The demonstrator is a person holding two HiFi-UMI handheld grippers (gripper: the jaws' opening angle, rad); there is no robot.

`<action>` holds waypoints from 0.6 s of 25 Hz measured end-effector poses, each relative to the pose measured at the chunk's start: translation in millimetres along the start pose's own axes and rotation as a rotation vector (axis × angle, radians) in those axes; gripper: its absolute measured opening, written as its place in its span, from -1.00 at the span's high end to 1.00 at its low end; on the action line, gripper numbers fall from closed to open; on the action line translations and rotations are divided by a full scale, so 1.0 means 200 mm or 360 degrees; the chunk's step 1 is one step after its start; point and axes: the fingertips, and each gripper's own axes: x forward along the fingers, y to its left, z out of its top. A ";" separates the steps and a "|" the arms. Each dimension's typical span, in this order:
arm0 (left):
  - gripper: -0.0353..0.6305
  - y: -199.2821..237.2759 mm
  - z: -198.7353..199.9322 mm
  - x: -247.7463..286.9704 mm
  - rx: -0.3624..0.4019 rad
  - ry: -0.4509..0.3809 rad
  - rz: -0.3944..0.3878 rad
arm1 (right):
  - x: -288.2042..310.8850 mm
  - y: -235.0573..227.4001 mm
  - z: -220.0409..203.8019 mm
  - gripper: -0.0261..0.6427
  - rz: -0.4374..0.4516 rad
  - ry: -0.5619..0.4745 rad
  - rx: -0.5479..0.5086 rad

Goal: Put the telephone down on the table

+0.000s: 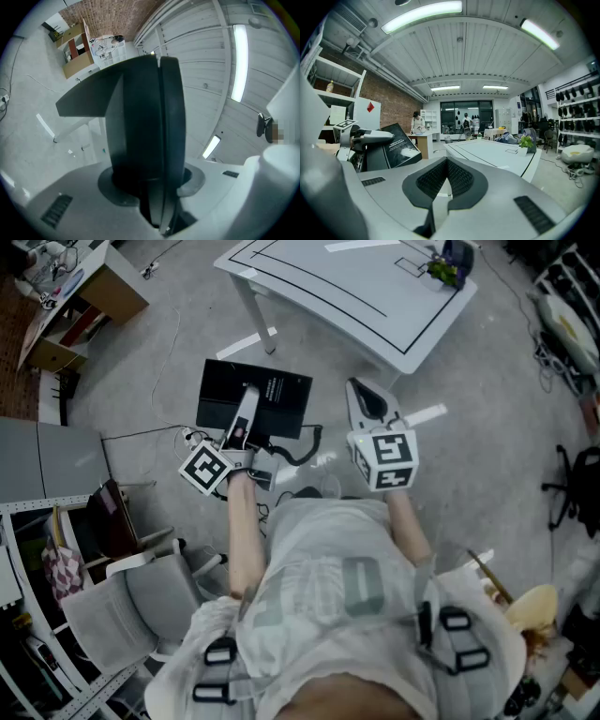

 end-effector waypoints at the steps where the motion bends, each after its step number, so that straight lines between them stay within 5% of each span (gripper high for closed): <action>1: 0.41 0.00 0.00 0.00 -0.0009 -0.0002 0.0001 | 0.01 0.00 0.00 0.90 0.0002 0.0009 0.0013; 11: 0.41 0.03 -0.02 0.04 0.0029 0.0038 0.0037 | 0.07 0.02 -0.05 0.90 0.0048 0.0068 0.0089; 15: 0.41 0.07 -0.04 0.03 0.0168 0.0039 0.0093 | 0.08 0.01 -0.05 0.90 0.0042 0.0045 0.0124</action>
